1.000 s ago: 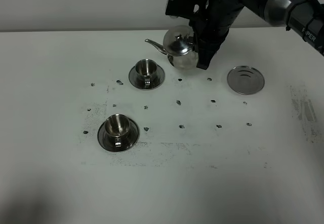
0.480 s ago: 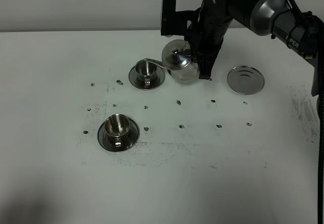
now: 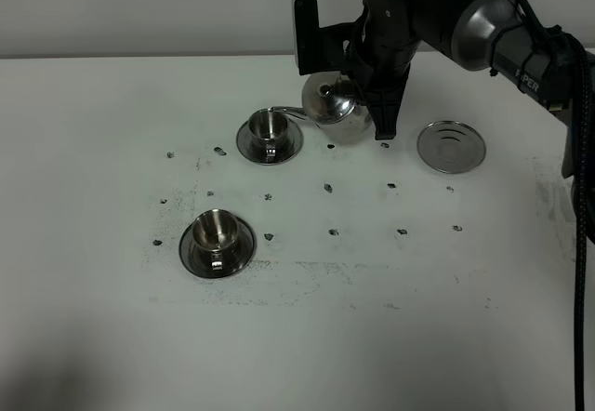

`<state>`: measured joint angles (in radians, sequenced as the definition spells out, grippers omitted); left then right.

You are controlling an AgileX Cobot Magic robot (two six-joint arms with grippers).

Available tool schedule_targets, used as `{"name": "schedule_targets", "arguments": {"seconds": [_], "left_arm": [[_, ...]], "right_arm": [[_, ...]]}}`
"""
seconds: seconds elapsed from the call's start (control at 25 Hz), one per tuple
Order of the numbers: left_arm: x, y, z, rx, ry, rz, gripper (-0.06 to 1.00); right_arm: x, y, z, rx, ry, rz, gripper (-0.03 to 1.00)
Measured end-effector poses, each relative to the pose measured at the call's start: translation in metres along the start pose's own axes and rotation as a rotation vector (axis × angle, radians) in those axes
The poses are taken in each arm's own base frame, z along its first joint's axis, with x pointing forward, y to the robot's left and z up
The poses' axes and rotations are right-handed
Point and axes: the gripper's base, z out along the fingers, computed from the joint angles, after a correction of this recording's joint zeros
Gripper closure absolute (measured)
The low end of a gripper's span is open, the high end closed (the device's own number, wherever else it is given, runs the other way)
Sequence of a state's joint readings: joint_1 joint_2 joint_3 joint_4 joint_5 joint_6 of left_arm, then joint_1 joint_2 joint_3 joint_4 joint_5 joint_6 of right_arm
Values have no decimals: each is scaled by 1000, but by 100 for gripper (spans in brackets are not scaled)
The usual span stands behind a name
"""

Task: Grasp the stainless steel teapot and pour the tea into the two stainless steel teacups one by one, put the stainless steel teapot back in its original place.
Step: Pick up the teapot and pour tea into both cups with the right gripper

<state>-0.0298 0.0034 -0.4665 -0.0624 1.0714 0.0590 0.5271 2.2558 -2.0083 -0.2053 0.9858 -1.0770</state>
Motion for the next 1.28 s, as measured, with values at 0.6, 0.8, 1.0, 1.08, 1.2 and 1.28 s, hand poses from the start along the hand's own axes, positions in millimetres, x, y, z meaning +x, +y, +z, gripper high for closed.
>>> {"name": "schedule_targets", "arguments": {"seconds": [0.6,0.8,1.0,1.08,1.2,1.28], "left_arm": [[0,0,0,0,0,0,31],[0,0,0,0,0,0,31],[0,0,0,0,0,0,31],[0,0,0,0,0,0,31],[0,0,0,0,0,0,31],[0,0,0,0,0,0,31]], "right_arm": [[-7,-2,1,81,79,-128,76],[-10,-3,0,104,82,-152,76],[-9,-4,0,116,101,-178,76],[-8,-4,0,120,108,-195,76],[-8,-5,0,122,111,-210,76],[-8,-5,0,124,111,-214,76]]}}
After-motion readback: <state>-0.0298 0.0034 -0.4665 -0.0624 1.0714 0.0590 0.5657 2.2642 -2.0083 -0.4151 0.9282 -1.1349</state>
